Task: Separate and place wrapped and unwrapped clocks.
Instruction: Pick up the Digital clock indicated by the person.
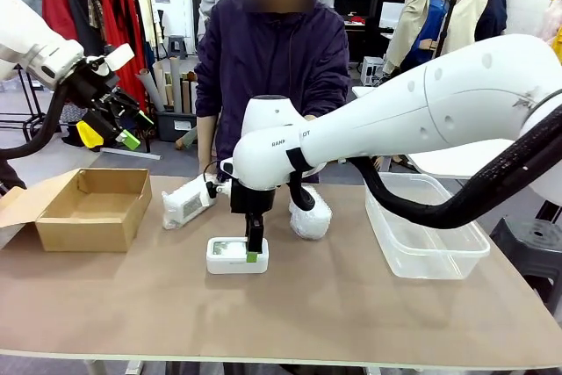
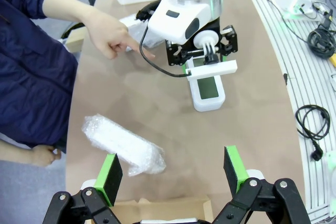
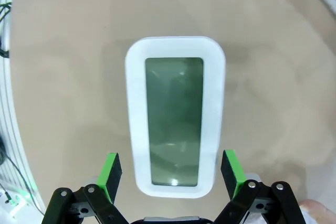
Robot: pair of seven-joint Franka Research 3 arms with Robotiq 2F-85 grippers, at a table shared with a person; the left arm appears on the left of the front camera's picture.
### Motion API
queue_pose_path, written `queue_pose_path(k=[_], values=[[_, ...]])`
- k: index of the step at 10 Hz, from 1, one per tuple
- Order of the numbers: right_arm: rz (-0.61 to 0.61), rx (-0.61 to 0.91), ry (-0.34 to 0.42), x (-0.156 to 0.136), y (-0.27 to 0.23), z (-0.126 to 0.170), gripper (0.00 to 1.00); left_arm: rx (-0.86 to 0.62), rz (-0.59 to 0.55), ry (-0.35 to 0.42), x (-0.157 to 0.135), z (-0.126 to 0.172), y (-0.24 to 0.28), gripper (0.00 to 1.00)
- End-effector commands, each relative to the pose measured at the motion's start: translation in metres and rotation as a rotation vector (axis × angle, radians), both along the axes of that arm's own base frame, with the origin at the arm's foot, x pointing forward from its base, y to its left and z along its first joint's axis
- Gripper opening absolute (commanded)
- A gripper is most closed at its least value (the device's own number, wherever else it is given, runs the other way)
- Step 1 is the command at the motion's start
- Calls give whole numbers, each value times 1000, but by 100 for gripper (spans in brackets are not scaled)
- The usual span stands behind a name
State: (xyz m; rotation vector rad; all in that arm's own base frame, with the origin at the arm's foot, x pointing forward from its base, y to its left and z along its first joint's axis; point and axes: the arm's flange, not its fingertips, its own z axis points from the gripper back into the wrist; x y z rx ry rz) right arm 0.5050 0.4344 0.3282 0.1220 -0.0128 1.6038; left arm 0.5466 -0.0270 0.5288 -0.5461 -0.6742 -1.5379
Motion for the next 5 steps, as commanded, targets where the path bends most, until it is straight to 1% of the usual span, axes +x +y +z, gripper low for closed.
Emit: queue_pose_path(k=[1,3,5], values=[[-29,-24,-55,3,7,0,100,3,4,-5,0,1,0,100],[-19,-24,-65,3,11,-3,100,3,4,-5,0,1,0,100],[-12,-22,-40,5,14,-11,100,3,4,-5,0,1,0,100]])
